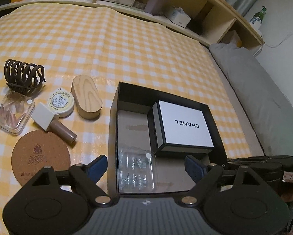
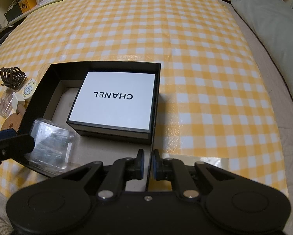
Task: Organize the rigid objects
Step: 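Place the clear plastic case into the black tray beside the CHANEL box, then move the left tool back and grasp the round cork coaster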
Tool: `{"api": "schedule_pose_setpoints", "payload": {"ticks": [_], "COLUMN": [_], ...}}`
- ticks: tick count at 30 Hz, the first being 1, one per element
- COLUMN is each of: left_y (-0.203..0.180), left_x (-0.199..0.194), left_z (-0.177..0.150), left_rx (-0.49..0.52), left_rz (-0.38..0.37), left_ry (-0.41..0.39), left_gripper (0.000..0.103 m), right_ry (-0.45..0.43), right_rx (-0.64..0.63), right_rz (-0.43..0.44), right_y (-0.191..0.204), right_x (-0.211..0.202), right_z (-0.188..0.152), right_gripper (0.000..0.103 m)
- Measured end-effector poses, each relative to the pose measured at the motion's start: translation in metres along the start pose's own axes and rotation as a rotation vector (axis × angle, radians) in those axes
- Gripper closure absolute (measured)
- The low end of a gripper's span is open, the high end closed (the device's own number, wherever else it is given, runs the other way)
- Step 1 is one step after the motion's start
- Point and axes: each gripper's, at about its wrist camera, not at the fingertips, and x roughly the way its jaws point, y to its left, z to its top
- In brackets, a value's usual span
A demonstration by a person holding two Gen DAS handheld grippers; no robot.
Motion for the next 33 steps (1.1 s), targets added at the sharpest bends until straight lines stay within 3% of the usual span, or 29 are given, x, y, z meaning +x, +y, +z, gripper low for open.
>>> {"api": "schedule_pose_setpoints", "payload": {"ticks": [11,20,27,33], "left_y": [0.002,0.007,0.037,0.073], "left_x": [-0.007,-0.049,-0.063,-0.054], "left_z": [0.002,0.024,0.046,0.054], "left_rx": [0.038,0.105,0.093,0.094], "left_rz": [0.035,0.082,0.216,0.352], "left_ry": [0.035,-0.109,-0.206,-0.188], "left_gripper": [0.012,0.000,0.000,0.000], "right_ry": [0.000,0.000,0.000,0.000], "right_rx": [-0.001,0.000,0.000,-0.002], "right_rz": [0.000,-0.001,-0.001,-0.003], "right_y": [0.000,-0.001,-0.001,0.001], "right_x": [0.001,0.000,-0.001,0.001], "right_z": [-0.001,0.000,0.000,0.000], "right_gripper": [0.094,0.094,0.094,0.094]}}
